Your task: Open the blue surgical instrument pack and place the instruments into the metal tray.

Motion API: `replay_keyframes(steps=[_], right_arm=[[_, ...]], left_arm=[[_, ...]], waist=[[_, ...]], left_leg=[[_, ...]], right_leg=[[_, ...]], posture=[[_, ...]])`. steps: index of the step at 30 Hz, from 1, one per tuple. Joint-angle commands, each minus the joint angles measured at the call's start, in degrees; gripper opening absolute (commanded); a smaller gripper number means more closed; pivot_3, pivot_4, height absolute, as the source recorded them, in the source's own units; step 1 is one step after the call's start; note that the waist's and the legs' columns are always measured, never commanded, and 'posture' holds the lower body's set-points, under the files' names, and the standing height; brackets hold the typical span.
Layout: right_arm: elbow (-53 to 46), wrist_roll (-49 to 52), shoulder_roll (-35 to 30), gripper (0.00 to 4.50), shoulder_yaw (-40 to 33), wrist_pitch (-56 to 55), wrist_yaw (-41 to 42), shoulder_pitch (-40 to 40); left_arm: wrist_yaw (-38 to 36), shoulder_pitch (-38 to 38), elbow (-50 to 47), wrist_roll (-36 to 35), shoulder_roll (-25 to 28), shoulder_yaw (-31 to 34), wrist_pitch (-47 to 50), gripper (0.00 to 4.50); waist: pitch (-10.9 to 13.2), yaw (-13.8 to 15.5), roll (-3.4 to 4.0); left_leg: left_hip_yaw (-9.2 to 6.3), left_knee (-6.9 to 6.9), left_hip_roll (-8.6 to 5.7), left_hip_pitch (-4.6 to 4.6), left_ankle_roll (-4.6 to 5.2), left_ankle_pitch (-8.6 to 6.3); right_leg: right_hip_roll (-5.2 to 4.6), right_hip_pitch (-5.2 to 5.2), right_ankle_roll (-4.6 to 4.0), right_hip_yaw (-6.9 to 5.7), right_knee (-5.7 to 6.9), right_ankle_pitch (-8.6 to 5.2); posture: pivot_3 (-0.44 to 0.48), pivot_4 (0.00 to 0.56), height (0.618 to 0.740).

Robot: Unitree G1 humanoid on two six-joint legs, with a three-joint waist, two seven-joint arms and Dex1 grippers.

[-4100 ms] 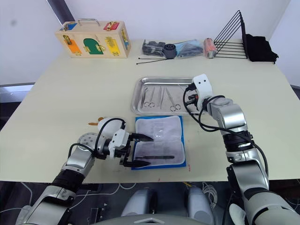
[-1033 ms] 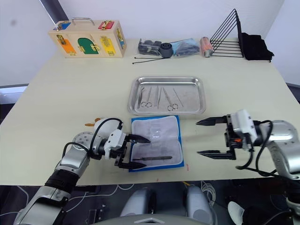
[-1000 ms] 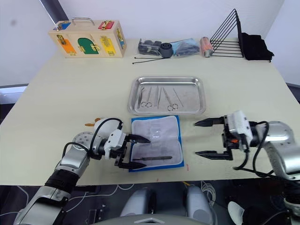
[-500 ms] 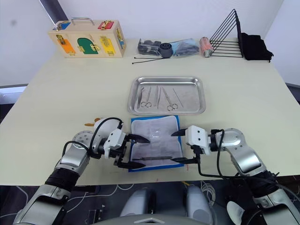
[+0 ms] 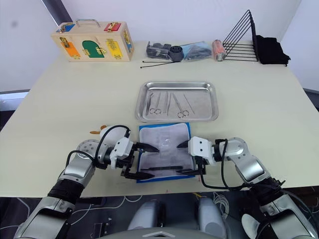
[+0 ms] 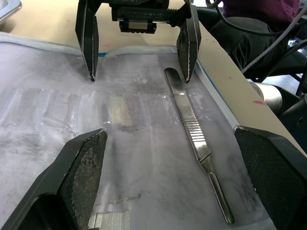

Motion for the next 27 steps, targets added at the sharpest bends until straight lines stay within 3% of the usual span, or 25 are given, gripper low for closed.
replay_keyframes(steps=[1,2,12,19,27], right_arm=[[2.4,-2.66,-1.4,3.94,2.28,1.16,1.22,0.84],[2.57,-2.61,-1.45,3.81,2.51,1.4,1.53,0.82],[4.23,-3.66,-1.49,0.01,3.57,-0.28,1.68,1.12],[2.58,-2.62,-1.27,0.01,3.07,-0.67,1.72,1.24],[-6.63,-0.83,-2.77,0.01,1.5,6.46,1.53,-0.11]], left_arm=[[-1.56,2.3,2.81,2.38,0.58,-2.42,0.87,4.5],[-1.57,2.32,2.79,2.33,0.6,-2.42,0.83,4.5],[-1.67,2.7,2.95,2.22,0.96,-2.12,0.51,4.5],[-1.72,2.6,3.28,2.33,0.99,-2.06,0.27,4.5],[-1.61,2.38,3.79,2.37,0.65,-2.21,-0.11,4.5]], waist=[[-0.01,0.03,-0.01],[-0.03,0.02,-0.01],[-0.28,-0.07,-0.14],[-0.29,-0.07,-0.15],[-0.28,-0.03,-0.13]], left_leg=[[0.0,0.0,0.0,0.0,0.0,0.0],[0.0,0.0,0.0,0.0,0.0,0.0],[0.0,0.0,0.02,0.06,0.0,0.0],[-0.01,0.0,0.03,0.07,0.0,0.0],[-0.03,0.0,0.03,0.02,0.0,0.0]], right_leg=[[0.0,0.0,0.0,0.0,0.0,0.0],[0.0,0.0,0.0,0.0,0.0,0.0],[0.02,0.03,0.0,0.01,0.01,0.0],[0.03,0.04,-0.01,0.01,0.02,0.0],[0.03,0.01,-0.01,0.01,0.01,0.0]], posture=[[0.0,0.15,0.74],[0.0,0.15,0.74],[0.0,0.15,0.74],[0.0,0.15,0.74],[0.0,0.15,0.74]])
